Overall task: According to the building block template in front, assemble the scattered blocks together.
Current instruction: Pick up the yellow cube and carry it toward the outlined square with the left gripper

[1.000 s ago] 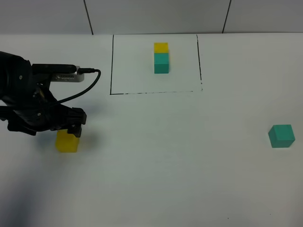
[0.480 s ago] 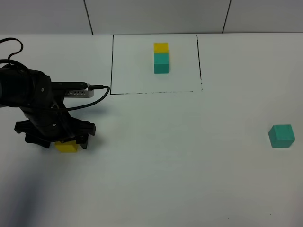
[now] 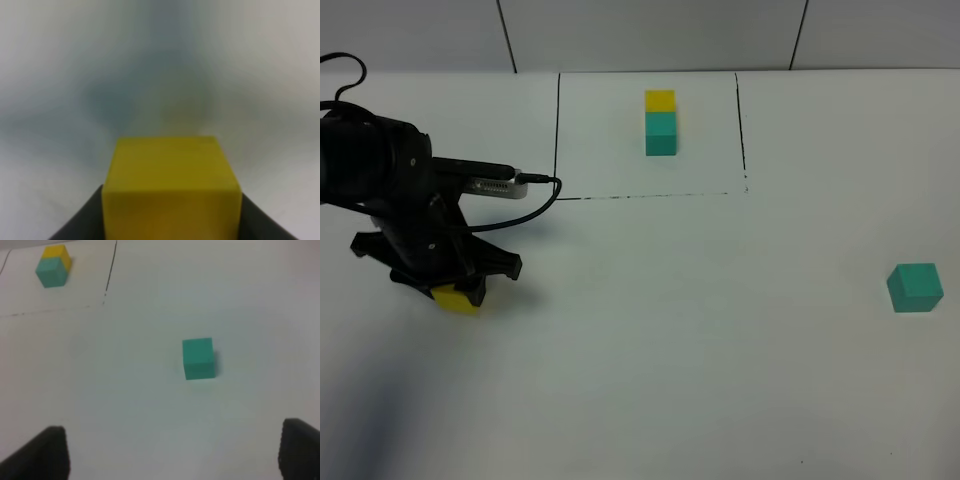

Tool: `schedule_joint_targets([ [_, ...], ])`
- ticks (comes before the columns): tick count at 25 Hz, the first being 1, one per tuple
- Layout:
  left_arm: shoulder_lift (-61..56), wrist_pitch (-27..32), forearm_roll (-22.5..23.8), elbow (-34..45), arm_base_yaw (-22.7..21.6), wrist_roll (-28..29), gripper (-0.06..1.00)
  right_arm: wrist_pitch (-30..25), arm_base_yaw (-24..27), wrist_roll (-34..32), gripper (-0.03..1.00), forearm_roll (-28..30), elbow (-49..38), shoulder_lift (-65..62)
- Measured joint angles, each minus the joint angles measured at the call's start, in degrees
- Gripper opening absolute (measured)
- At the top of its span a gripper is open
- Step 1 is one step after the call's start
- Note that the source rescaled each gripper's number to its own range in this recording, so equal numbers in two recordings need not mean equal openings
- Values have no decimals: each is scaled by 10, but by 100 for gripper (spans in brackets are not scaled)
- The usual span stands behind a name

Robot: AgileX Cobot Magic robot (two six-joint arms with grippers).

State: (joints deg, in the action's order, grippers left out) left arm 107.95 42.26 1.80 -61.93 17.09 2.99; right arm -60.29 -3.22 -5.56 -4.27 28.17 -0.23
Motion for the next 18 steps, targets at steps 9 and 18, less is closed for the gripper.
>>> schedule_joint_targets([
  [9, 70, 99, 1, -164, 99, -283, 0, 0, 0, 0, 71, 0, 0, 0],
  [18, 219, 248, 0, -438, 187, -447, 0, 0, 0, 0, 71, 0, 0, 0],
])
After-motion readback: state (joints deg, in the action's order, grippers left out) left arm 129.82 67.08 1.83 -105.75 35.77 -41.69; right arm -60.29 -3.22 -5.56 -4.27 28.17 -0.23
